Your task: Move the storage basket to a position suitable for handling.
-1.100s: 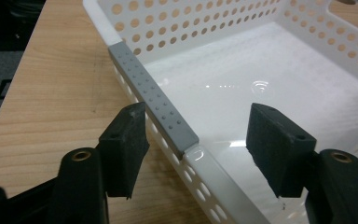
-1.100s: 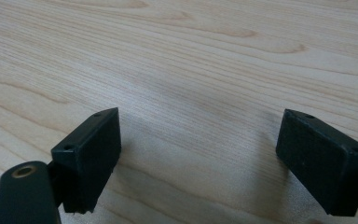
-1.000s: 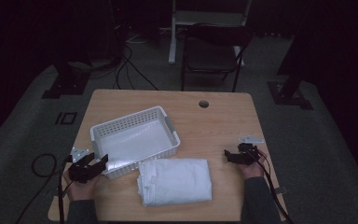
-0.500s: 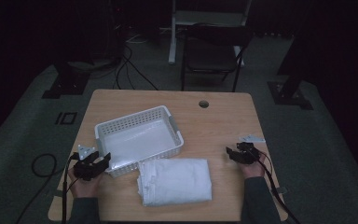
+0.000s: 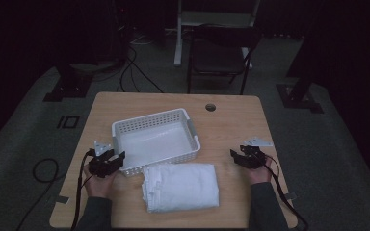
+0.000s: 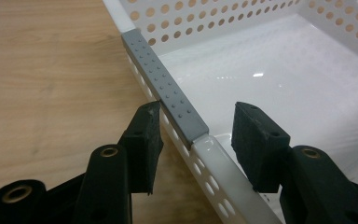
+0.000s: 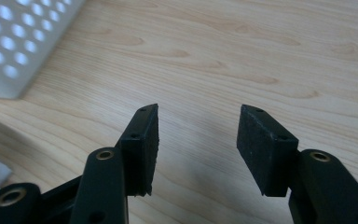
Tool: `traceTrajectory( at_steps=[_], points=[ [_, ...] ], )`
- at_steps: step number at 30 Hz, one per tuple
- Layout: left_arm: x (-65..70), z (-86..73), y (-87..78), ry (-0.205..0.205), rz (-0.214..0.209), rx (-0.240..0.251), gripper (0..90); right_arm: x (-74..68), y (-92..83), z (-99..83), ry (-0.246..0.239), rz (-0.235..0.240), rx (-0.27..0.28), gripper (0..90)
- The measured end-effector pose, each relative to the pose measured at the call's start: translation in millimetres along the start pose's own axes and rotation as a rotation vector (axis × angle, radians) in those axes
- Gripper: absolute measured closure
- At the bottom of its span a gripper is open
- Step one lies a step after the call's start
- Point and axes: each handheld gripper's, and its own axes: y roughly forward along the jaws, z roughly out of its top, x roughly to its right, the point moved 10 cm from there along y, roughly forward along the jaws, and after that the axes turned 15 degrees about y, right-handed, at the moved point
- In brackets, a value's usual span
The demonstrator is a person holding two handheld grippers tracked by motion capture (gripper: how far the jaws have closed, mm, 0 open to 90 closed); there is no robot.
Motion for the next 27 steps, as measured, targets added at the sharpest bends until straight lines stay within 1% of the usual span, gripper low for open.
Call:
traceTrajectory(
  at_steps=[3,6,10,14,16,19,22,27],
  points=[
    [5.3,7.3,7.4,0.017,-0.012,-0.003,51.8,-13.7,0.1,4.2,-0.010,0.030,0.000,47.8],
    [10.8,14.4,14.9,0.034,-0.023,-0.002,52.0,-28.2,-0.8,11.0,-0.026,0.057,0.013,47.9],
    [17.3,22.6,24.2,0.068,-0.035,-0.002,52.3,-41.9,-2.3,21.4,-0.040,0.079,0.038,48.0],
    [23.5,30.8,32.6,0.087,-0.041,-0.001,53.2,-49.8,-4.3,29.5,-0.028,0.105,0.056,48.0],
    [27.6,35.1,37.1,0.107,-0.048,-0.003,53.7,-52.6,-6.0,32.7,-0.021,0.115,0.067,48.1],
    [31.8,40.8,42.6,0.126,-0.051,-0.003,54.7,-56.0,-8.3,38.2,-0.008,0.131,0.083,47.7],
    [35.4,46.6,48.5,0.127,-0.050,0.004,56.5,-59.9,-8.5,41.4,-0.007,0.143,0.085,47.5],
    [39.0,54.0,56.4,0.128,-0.062,0.008,58.4,-64.8,-3.1,38.8,-0.020,0.140,0.061,49.0]
  ],
)
